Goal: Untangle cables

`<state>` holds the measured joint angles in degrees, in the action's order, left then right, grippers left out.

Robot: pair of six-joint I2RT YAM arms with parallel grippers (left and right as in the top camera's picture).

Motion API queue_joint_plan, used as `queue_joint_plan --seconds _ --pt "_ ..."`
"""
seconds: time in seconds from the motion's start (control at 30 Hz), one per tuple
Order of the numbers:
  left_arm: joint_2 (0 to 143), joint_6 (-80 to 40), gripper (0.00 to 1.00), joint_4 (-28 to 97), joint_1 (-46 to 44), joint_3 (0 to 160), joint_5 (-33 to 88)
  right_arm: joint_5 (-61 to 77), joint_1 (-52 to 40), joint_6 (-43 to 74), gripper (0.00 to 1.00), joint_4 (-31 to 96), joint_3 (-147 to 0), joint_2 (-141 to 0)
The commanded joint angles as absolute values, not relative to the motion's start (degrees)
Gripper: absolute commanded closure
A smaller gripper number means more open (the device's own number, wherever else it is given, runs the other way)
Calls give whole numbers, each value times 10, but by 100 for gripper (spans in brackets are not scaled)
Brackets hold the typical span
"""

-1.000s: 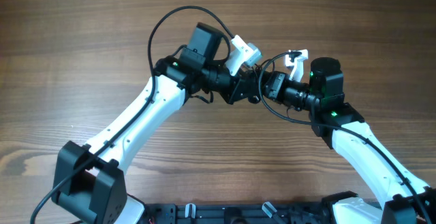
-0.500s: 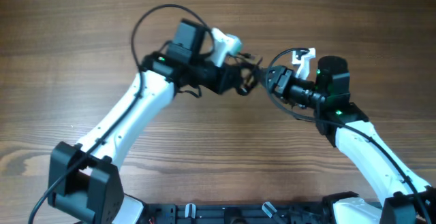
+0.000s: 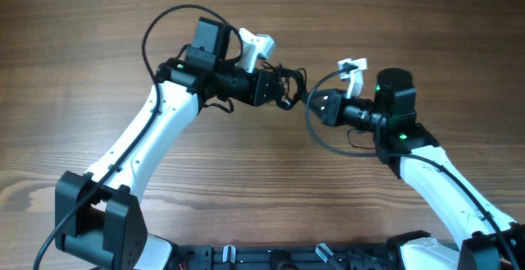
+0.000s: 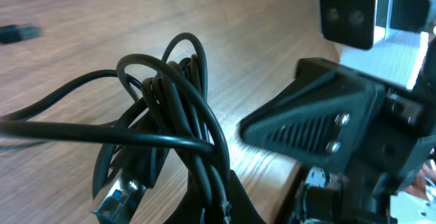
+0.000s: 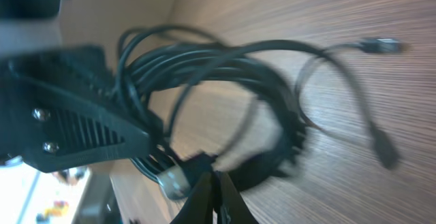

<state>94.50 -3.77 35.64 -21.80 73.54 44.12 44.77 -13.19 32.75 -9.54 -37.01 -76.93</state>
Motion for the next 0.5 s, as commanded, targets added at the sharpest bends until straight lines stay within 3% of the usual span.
queue_joint_plan --seconds 0.0,0.47 --pt "926 -48 96 354 -235 738 448 466 -154 262 95 -103 -379 -777" --pt "926 -187 96 331 -243 738 289 511 -156 272 96 -110 -379 -777"
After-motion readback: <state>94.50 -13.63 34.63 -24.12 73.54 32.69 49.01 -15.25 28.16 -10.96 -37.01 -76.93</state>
